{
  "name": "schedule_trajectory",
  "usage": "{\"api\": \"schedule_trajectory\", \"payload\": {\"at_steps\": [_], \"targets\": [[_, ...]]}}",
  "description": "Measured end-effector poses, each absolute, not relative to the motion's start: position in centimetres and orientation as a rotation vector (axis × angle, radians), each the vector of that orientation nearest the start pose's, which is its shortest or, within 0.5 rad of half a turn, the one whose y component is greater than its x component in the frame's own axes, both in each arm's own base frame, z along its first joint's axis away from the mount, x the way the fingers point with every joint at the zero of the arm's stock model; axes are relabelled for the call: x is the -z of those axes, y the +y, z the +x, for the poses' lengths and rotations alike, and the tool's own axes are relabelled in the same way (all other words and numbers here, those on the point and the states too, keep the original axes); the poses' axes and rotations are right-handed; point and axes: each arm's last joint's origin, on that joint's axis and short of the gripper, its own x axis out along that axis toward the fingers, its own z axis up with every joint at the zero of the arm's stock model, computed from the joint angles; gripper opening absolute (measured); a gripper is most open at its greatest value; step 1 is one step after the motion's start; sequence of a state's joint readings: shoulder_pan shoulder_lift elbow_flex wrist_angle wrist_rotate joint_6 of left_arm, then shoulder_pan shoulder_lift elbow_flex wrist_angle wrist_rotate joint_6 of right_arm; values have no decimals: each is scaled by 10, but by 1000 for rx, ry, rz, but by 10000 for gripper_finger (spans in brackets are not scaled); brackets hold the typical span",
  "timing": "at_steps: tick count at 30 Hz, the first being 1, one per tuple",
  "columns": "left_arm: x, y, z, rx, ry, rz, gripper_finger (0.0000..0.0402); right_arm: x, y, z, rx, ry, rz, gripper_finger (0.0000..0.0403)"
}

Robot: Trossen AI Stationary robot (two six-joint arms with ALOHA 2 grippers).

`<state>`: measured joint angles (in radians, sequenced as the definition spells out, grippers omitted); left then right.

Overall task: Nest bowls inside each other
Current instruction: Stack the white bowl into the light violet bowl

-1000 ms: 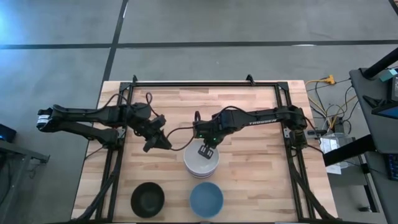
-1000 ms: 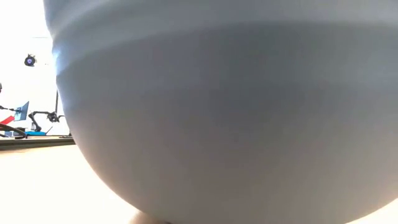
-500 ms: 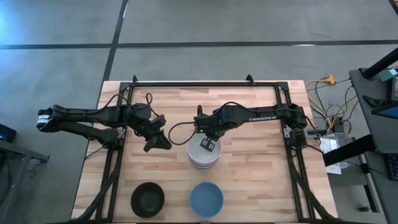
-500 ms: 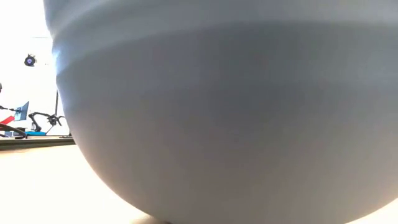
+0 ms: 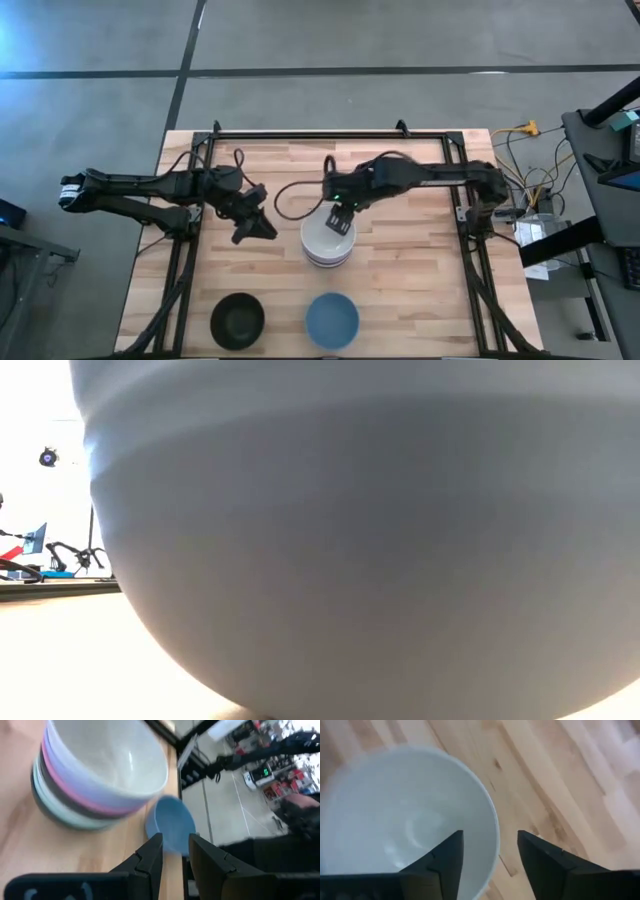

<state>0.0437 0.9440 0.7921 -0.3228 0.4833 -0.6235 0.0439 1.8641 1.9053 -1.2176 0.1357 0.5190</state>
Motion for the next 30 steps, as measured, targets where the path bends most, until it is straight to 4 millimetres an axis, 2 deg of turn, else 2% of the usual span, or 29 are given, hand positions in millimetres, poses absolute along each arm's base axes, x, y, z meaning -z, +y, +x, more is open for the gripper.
{"api": "schedule_trajectory", "payload": {"at_steps": [3,6,11,16,21,27,30], "targets": [[-303,-4,204,257,494,-700,79,-355,23,369,317,997,356,179],[-309,-3,207,258,426,-675,79,-358,42,363,172,903,352,166],[-310,-3,208,244,396,-647,79,-336,74,355,-11,702,421,132],[-305,-3,208,241,411,-639,79,-308,83,358,-81,460,560,77],[-304,-3,208,242,418,-629,79,-284,84,364,-52,499,580,16],[-304,-3,208,241,425,-630,79,-274,91,378,-78,529,577,9],[-304,-3,208,241,425,-630,79,-262,92,383,-59,581,571,9]]}}
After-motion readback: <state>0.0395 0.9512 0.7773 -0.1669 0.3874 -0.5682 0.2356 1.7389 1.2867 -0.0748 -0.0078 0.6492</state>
